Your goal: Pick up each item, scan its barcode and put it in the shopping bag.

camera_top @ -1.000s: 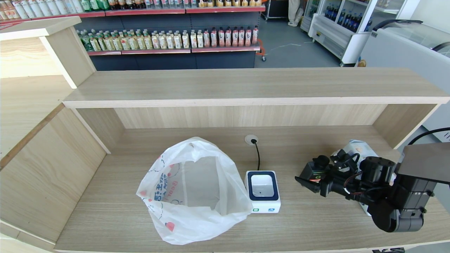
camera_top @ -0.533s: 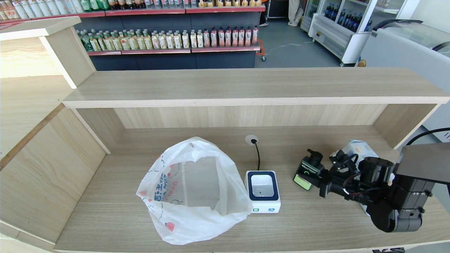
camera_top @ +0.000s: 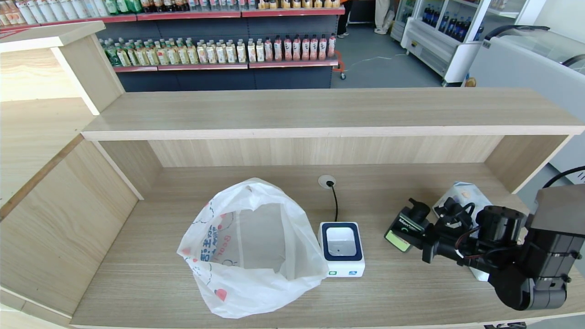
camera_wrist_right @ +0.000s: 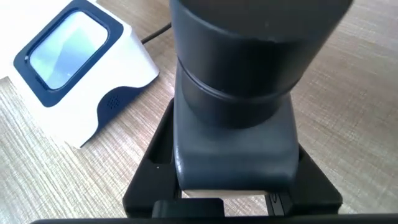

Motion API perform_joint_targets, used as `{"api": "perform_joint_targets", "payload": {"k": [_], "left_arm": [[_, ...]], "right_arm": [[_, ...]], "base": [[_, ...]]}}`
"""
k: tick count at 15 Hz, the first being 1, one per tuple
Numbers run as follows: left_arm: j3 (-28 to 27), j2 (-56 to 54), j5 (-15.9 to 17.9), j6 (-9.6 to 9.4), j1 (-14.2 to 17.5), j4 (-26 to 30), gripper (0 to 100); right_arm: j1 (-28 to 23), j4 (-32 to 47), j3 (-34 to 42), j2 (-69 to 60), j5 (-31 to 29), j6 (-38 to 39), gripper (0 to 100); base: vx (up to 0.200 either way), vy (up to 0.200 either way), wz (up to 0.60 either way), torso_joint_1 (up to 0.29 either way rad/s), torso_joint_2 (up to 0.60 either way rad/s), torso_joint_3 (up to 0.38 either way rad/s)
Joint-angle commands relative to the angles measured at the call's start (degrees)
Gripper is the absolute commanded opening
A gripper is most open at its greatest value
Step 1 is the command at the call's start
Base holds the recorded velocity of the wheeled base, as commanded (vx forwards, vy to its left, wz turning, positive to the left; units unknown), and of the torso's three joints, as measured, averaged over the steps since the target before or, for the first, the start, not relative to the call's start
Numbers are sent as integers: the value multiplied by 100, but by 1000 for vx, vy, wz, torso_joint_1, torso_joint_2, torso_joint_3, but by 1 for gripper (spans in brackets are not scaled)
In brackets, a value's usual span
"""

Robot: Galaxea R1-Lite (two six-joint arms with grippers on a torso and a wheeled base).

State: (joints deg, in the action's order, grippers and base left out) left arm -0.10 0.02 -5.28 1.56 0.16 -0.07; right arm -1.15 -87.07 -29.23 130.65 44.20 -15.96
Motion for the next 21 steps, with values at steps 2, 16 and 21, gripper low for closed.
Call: {"api": "perform_joint_targets", "payload": {"k": [2,16,21], "left_arm": [[1,-2,-8,2,2,-1,100],[1,-2,1,2,2,-1,100],[1,-2,1,2,2,-1,100]], "right_arm": [[-79,-3,216,-707,18,-329,0],[-360,32,1614,-4645,71,-3555,0],[-52,67,1605,-4988,176,-4794,0]], "base": [[0,0,0,0,0,0],[0,0,0,0,0,0],[0,0,0,0,0,0]]}}
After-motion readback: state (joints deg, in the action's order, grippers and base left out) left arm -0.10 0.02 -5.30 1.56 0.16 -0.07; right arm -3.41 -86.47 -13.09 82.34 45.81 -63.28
